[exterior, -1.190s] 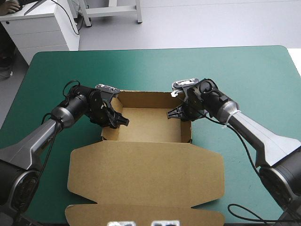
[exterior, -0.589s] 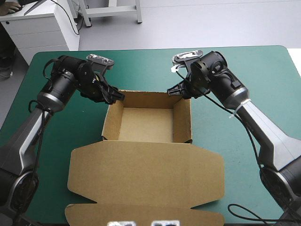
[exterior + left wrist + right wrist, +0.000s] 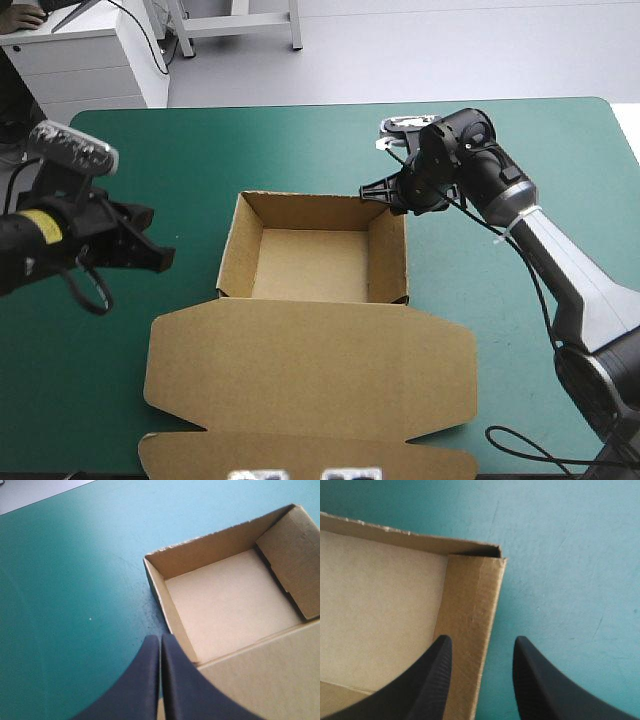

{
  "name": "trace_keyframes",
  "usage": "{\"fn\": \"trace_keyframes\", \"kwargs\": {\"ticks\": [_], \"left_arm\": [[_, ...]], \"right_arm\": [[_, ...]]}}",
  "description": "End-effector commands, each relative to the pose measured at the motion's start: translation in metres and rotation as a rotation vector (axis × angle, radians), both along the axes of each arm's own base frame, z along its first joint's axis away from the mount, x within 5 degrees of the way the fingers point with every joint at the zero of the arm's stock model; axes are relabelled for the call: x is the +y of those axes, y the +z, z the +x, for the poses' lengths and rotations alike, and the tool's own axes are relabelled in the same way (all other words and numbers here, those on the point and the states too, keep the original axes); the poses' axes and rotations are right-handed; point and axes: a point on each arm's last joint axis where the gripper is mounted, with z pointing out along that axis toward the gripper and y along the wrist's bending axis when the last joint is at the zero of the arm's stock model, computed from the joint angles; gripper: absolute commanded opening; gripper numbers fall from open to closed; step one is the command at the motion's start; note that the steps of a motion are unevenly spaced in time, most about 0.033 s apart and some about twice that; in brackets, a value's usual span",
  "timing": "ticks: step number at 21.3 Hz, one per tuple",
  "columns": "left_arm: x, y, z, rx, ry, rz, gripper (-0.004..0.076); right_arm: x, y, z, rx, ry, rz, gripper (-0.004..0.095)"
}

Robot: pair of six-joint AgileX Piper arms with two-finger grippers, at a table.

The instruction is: Fold the box

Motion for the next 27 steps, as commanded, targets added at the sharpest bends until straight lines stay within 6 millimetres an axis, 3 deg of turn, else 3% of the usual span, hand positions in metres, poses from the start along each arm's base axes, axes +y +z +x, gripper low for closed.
{"fn": "trace_keyframes", "kwargs": {"ticks": [1,4,5,9,12,14,17,20,23,27], "left_arm": [[0.010,-0.012,-0.035,0.013,-0.019,-0.011,-0.0008],[0.017,-0.033,-0.052,0.008,-0.018,-0.026,-0.0008],[0.021,-0.054,-0.062,0.032,-0.017,-0.017,-0.0008],[0.026,-0.099,-0.076,0.082,-0.023,0.010,-0.0008],[0.032,-0.149,-0.091,0.091,-0.019,0.012,-0.0008],[0.035,-0.172,-0.099,0.110,-0.020,0.017,-0.0008],[0.035,-0.201,-0.110,0.138,-0.051,-0.011,-0.0008],[0.033,-0.210,-0.114,0.125,-0.089,-0.030,-0.0008],[0.035,-0.211,-0.115,0.119,-0.084,-0.011,-0.0008],[0.035,-0.211,-0.115,0.118,-0.085,-0.009,-0.0008]], "right_arm": [[-0.003,0.002,-0.004,0.008,-0.003,0.016,0.0377],[-0.001,-0.016,0.001,0.059,-0.003,-0.011,0.0377],[0.002,-0.027,0.004,0.090,-0.003,-0.019,0.0377],[0.005,-0.040,0.009,0.123,-0.003,-0.030,0.0377],[0.009,-0.052,0.014,0.154,0.019,-0.036,0.0361],[0.010,-0.053,0.014,0.157,0.040,-0.039,0.0258],[0.008,-0.053,0.015,0.141,0.049,-0.072,-0.0019],[0.001,-0.053,0.019,0.102,0.042,-0.149,-0.0019],[-0.024,-0.043,0.026,0.057,-0.025,-0.194,-0.0019],[-0.096,-0.017,0.034,0.010,-0.179,-0.181,-0.0019]]}}
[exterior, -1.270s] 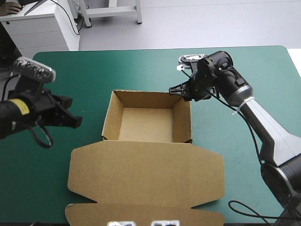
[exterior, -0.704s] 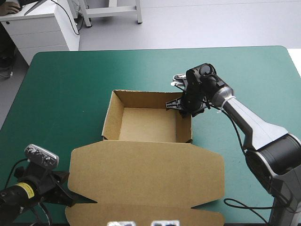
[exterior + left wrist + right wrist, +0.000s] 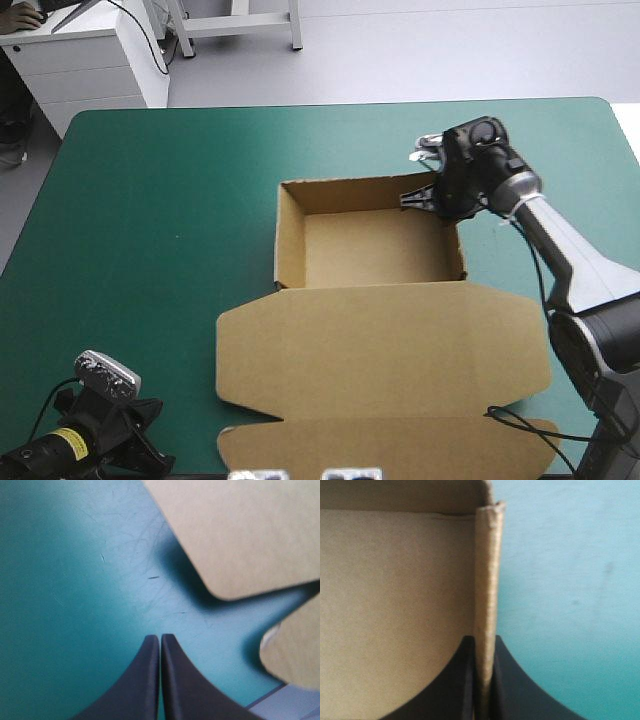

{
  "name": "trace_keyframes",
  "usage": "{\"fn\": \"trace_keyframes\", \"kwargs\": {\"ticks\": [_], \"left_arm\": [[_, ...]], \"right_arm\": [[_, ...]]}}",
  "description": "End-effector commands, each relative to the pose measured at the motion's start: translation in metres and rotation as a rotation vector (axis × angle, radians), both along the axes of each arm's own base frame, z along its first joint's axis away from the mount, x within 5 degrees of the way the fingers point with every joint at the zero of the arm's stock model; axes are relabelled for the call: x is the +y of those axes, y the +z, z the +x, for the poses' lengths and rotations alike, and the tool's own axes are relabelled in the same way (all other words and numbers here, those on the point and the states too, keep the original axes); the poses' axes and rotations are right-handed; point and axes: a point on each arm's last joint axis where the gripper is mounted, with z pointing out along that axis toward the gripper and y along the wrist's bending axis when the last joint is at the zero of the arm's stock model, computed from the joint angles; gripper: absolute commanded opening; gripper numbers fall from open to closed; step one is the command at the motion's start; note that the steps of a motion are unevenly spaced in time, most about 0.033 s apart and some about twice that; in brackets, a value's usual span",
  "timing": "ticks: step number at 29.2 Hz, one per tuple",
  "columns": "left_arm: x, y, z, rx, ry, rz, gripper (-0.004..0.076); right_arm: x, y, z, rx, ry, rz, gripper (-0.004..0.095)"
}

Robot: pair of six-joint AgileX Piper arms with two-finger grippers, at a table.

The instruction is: Fold the box

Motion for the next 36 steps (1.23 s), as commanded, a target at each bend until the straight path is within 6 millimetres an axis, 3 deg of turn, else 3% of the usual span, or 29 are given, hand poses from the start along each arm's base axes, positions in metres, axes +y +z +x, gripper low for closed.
{"fn": "trace_keyframes", "kwargs": {"ticks": [1,6,12,17,20,25,31,36], "left_arm": [[-0.002,0.010,0.004,-0.056,-0.003,-0.031,-0.0008],[-0.002,0.010,0.004,-0.056,-0.003,-0.031,-0.0008],[-0.002,0.010,0.004,-0.057,-0.005,-0.030,-0.0008],[-0.002,0.010,0.004,-0.057,-0.005,-0.030,-0.0008],[-0.002,0.010,0.004,-0.057,-0.005,-0.030,-0.0008],[-0.002,0.010,0.004,-0.056,-0.006,-0.028,-0.0008],[-0.001,0.007,0.004,-0.050,-0.007,-0.011,-0.0008],[-0.001,0.007,0.004,-0.050,-0.007,-0.011,-0.0008]], "right_arm": [[-0.077,0.053,-0.008,-0.141,-0.128,-0.059,-0.0019],[-0.178,0.067,-0.018,-0.162,-0.339,-0.119,-0.0019],[-0.281,0.061,-0.046,-0.128,-0.614,-0.148,-0.0019],[-0.339,0.042,-0.064,-0.082,-0.782,-0.111,-0.0019],[-0.355,0.035,-0.070,-0.070,-0.820,-0.127,-0.0017],[-0.362,0.025,-0.066,-0.049,-0.835,-0.140,0.0010],[-0.359,0.021,-0.066,-0.014,-0.832,-0.106,0.0334],[-0.354,0.035,-0.071,-0.047,-0.797,-0.105,0.0391]]}}
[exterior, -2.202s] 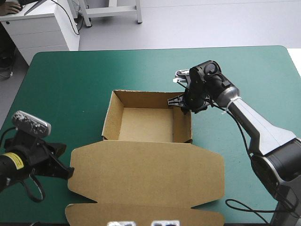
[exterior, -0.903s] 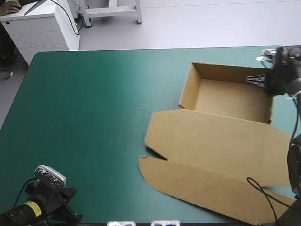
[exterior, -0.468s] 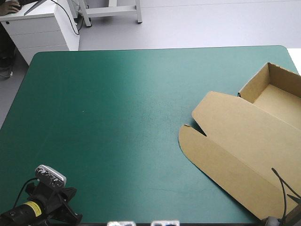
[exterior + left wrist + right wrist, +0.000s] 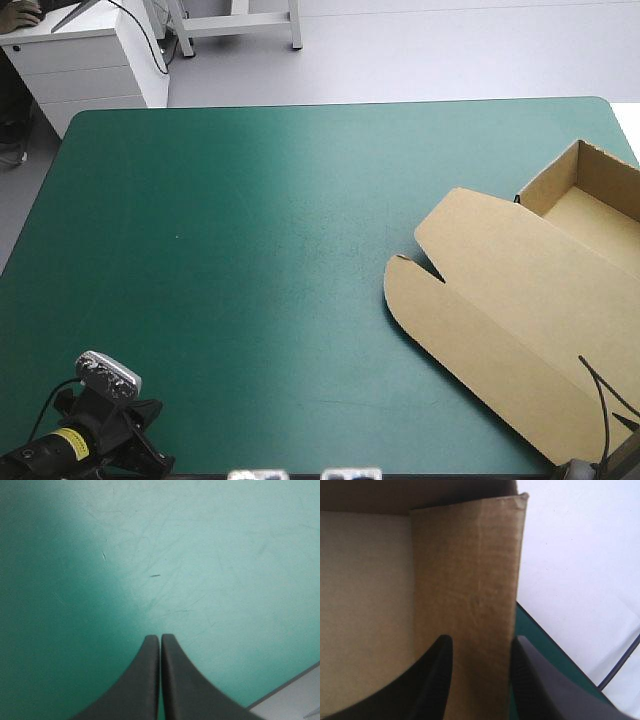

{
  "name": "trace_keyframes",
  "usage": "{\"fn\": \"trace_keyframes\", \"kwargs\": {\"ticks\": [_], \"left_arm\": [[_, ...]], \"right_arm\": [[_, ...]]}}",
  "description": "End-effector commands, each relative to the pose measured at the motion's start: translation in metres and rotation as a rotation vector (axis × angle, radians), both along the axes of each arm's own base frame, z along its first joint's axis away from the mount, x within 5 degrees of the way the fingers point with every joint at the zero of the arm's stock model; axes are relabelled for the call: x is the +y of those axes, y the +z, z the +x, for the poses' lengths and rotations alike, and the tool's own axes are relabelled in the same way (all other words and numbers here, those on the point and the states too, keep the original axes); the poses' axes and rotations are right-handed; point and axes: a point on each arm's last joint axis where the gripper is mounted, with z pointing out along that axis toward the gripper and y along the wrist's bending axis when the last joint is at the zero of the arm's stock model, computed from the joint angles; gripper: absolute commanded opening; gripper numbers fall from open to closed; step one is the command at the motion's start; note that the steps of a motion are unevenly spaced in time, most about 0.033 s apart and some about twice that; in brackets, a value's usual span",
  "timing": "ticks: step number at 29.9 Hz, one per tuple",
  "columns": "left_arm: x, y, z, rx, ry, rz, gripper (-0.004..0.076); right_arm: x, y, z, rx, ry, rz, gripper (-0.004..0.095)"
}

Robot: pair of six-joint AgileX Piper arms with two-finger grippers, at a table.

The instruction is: Fold the box

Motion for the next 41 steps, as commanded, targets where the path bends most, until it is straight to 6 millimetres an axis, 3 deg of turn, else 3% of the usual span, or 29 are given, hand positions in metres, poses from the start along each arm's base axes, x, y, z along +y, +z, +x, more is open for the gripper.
{"fn": "trace_keyframes", "kwargs": {"ticks": [1,8,11,16,20,24,29,36,41], "left_arm": [[-0.002,0.010,0.004,-0.053,-0.007,-0.023,-0.0008],[-0.002,0.010,0.004,-0.053,-0.007,-0.023,-0.0008],[-0.002,0.010,0.004,-0.053,-0.007,-0.023,-0.0008],[-0.002,0.010,0.004,-0.053,-0.007,-0.023,-0.0008],[-0.002,0.010,0.004,-0.053,-0.007,-0.023,-0.0008],[-0.002,0.010,0.004,-0.053,-0.007,-0.023,-0.0008],[-0.002,0.010,0.004,-0.053,-0.007,-0.023,-0.0008],[-0.002,0.010,0.004,-0.053,-0.007,-0.023,-0.0008],[-0.002,0.010,0.004,-0.053,-0.007,-0.023,-0.0008]], "right_arm": [[0.009,0.046,-0.017,-0.083,0.047,-0.073,0.0391],[0.039,0.101,-0.044,-0.246,0.129,-0.106,0.0389],[0.060,0.127,-0.058,-0.359,0.166,-0.090,0.0312],[0.115,0.169,-0.080,-0.513,0.347,-0.117,-0.0020],[0.165,0.198,-0.107,-0.617,0.492,-0.156,-0.0012],[0.199,0.209,-0.143,-0.687,0.599,-0.172,-0.0012],[0.220,0.190,-0.194,-0.707,0.647,-0.161,-0.0012],[0.234,0.115,-0.247,-0.627,0.682,-0.111,-0.0012],[0.241,0.058,-0.272,-0.594,0.717,-0.091,-0.0014]]}}
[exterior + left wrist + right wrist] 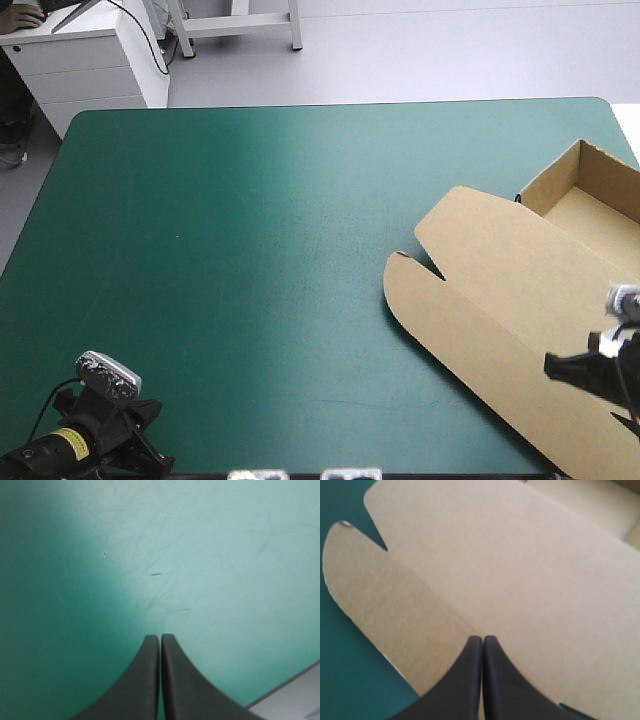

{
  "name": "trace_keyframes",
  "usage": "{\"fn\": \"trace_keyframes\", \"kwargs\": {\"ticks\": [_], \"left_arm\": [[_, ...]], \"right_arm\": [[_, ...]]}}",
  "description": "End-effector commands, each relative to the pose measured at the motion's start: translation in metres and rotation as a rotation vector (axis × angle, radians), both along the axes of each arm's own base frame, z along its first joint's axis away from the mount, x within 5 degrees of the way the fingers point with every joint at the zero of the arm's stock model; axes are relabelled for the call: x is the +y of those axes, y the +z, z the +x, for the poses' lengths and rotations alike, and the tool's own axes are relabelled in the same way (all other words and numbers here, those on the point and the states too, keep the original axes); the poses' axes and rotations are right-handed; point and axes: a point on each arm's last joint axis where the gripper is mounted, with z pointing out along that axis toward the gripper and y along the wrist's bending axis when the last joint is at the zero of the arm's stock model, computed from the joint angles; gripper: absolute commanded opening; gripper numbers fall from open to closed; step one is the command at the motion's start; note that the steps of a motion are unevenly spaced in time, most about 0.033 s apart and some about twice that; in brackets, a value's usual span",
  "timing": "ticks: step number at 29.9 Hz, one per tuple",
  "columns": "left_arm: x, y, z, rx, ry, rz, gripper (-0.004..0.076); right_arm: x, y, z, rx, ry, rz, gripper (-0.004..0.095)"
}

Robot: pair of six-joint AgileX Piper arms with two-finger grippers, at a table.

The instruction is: Fold the box

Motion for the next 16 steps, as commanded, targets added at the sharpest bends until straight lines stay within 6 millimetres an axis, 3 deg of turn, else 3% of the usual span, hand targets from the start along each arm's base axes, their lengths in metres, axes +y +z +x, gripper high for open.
{"fn": "trace_keyframes", "kwargs": {"ticks": [1,7,16], "left_arm": [[-0.002,0.010,0.004,-0.052,-0.004,-0.027,-0.0008],[-0.002,0.010,0.004,-0.050,-0.005,-0.031,-0.0008],[-0.003,0.010,0.004,-0.049,-0.006,-0.034,-0.0008]], "right_arm": [[0.005,-0.026,-0.012,-0.020,0.028,0.001,-0.0014],[0.010,-0.067,-0.027,0.004,0.041,0.020,-0.0014],[0.012,-0.082,-0.035,-0.064,0.035,0.013,-0.0014]]}}
